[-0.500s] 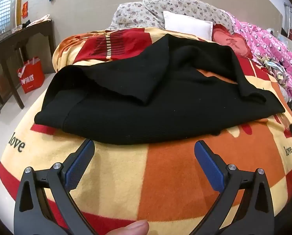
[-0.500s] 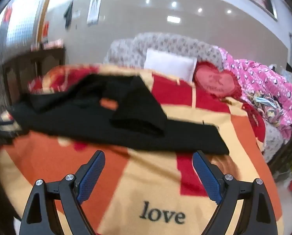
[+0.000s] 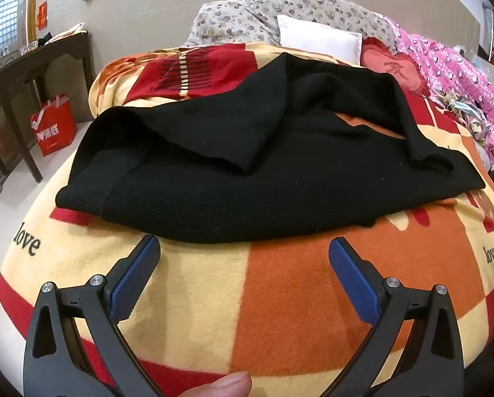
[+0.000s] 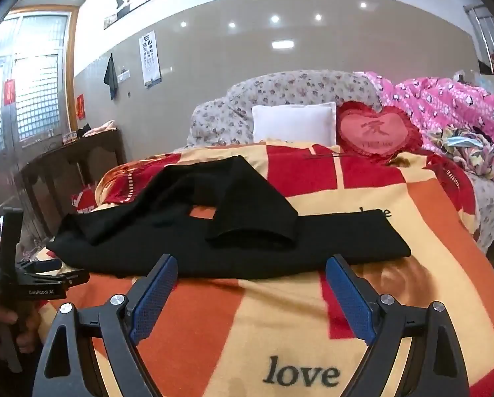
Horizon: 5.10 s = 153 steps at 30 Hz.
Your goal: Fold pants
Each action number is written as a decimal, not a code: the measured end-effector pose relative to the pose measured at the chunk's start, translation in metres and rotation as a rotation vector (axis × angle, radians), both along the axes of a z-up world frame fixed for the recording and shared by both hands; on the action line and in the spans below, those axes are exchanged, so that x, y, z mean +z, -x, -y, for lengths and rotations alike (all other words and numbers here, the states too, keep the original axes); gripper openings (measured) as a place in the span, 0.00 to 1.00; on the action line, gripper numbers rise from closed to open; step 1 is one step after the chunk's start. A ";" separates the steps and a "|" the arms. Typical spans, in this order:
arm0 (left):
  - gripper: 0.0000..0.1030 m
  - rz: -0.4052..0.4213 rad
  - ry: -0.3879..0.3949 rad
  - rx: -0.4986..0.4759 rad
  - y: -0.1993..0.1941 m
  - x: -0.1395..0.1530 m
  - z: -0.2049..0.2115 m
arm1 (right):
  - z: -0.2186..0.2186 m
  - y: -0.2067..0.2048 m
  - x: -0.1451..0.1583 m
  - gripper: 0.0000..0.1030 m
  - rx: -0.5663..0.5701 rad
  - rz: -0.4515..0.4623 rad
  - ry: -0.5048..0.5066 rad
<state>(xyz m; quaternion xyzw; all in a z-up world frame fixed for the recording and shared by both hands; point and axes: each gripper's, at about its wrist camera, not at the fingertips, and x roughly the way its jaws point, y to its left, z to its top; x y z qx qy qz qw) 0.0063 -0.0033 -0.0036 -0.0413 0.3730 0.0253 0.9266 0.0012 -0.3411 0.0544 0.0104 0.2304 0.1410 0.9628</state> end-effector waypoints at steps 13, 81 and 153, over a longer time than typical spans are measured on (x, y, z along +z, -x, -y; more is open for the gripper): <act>0.99 0.006 -0.011 0.004 0.001 -0.001 0.001 | 0.007 -0.010 -0.013 0.87 0.008 -0.081 -0.026; 0.98 0.004 -0.057 0.300 0.012 0.032 -0.073 | 0.001 -0.013 -0.016 0.87 0.027 -0.110 -0.004; 0.97 -0.063 0.251 0.074 0.023 0.009 -0.079 | 0.017 -0.014 -0.014 0.86 -0.068 -0.110 -0.044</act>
